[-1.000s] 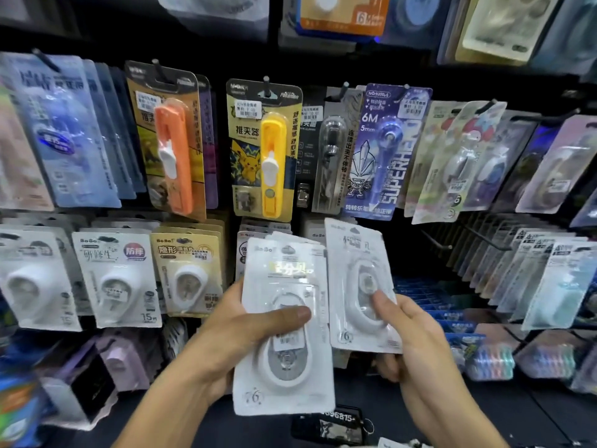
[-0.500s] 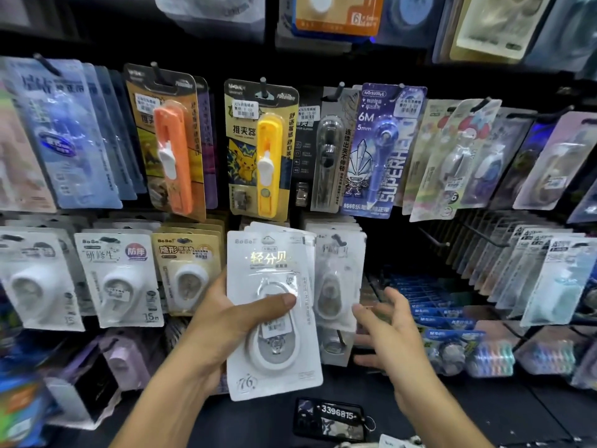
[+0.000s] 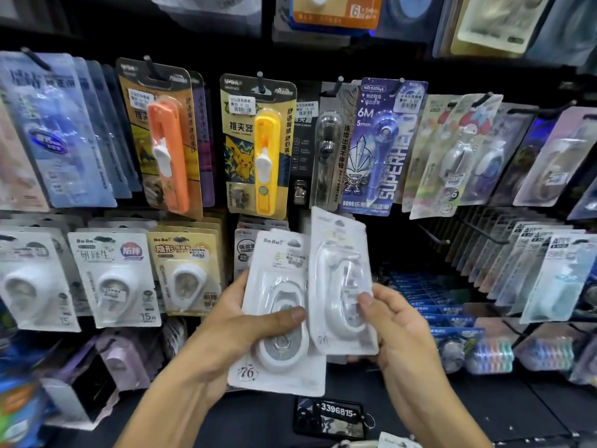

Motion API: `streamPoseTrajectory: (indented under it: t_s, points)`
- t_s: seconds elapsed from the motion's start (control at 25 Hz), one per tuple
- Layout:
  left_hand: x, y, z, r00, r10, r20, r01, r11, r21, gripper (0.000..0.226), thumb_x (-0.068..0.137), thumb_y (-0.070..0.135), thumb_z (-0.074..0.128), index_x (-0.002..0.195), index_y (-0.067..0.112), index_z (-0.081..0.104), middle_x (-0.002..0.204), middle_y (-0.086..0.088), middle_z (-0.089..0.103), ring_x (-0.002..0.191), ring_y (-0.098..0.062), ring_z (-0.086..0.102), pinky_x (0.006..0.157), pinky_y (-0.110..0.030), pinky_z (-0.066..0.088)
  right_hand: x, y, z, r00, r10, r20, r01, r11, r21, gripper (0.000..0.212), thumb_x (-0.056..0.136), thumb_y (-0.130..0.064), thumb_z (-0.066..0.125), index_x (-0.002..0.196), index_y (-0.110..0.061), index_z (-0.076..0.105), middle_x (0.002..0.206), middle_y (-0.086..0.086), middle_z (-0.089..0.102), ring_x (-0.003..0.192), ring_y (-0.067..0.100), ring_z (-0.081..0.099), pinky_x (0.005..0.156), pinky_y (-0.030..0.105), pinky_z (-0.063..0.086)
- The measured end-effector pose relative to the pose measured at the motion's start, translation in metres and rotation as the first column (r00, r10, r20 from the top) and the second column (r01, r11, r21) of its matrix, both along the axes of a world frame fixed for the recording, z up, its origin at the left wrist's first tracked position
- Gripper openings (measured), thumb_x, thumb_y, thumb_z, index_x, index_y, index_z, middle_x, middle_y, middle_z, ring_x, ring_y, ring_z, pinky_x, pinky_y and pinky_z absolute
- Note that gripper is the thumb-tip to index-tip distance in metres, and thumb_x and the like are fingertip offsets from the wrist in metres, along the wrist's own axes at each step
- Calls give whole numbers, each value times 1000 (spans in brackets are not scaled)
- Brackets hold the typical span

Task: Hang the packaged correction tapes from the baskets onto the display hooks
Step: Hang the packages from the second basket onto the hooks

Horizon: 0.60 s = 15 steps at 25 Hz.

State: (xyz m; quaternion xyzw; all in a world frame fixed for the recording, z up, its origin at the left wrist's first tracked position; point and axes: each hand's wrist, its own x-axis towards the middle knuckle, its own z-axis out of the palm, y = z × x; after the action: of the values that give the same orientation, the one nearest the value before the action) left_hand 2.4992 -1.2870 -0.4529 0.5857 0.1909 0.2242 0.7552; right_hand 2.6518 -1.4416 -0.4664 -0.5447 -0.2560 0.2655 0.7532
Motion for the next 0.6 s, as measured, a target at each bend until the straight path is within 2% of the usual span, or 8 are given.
streamPoseTrajectory:
  t_s: [0.08, 0.16, 0.2, 0.32, 0.44, 0.48, 0.52, 0.6]
  points:
    - [-3, 3, 2, 993, 119, -28, -117, 991, 67, 90, 42, 21, 101, 124, 30, 66, 111, -9, 79, 99, -34, 77, 86, -48, 61, 8, -6, -1, 981, -135, 138, 148, 985, -88, 30, 89, -31, 71, 114, -41, 60, 92, 0, 77, 64, 13, 70, 44, 33, 51]
    - [-7, 9, 5, 971, 239, -9, -237, 964, 119, 91, 38, 30, 99, 122, 33, 65, 109, -4, 80, 99, -30, 77, 93, -52, 57, 11, -13, -6, 915, -167, 366, 248, 951, -185, 30, 93, -36, 69, 112, -54, 55, 93, -6, 76, 61, 3, 65, 47, 29, 49]
    - [-9, 11, 6, 962, 272, 13, -272, 955, 116, 92, 37, 33, 98, 123, 33, 65, 108, -4, 80, 98, -30, 77, 94, -53, 56, 10, -15, -10, 899, -162, 407, 256, 948, -190, 27, 92, -38, 68, 112, -54, 57, 93, -8, 75, 61, 2, 62, 50, 30, 51]
    - [-8, 10, 7, 953, 297, 49, -301, 948, 104, 95, 36, 35, 97, 125, 29, 64, 106, -4, 81, 94, -27, 79, 92, -51, 57, 11, -9, -18, 883, -160, 441, 273, 939, -207, 26, 90, -46, 66, 114, -53, 59, 102, -11, 72, 72, 10, 55, 63, 39, 55]
    - [-4, 4, 5, 960, 275, 46, -278, 955, 99, 89, 37, 34, 96, 120, 29, 67, 105, -3, 81, 94, -26, 79, 89, -47, 58, 21, 0, -22, 893, -61, 446, 209, 934, -290, 26, 93, -48, 61, 114, -61, 56, 108, -9, 67, 79, 23, 63, 66, 41, 59]
    - [-3, 3, 4, 962, 268, 44, -271, 958, 93, 86, 37, 33, 97, 118, 29, 68, 104, -3, 81, 94, -27, 79, 88, -47, 58, 23, 1, -29, 881, -5, 472, 193, 917, -350, 29, 95, -50, 58, 119, -63, 53, 117, -11, 63, 87, 19, 66, 69, 39, 60]
    - [-4, 3, 4, 964, 263, 43, -266, 960, 92, 83, 39, 31, 97, 116, 30, 68, 104, -3, 81, 94, -26, 79, 87, -46, 58, 24, 0, -36, 796, 32, 605, 276, 870, -409, 33, 96, -52, 55, 128, -60, 50, 130, -16, 56, 100, 13, 65, 79, 37, 60]
    - [-3, 3, 4, 963, 264, 48, -268, 957, 108, 77, 44, 22, 100, 114, 30, 69, 103, -2, 81, 94, -24, 79, 85, -42, 58, 26, 0, -50, 382, 74, 921, 570, 766, -297, 41, 101, -47, 49, 141, -42, 49, 153, -13, 41, 131, 14, 51, 102, 37, 48]
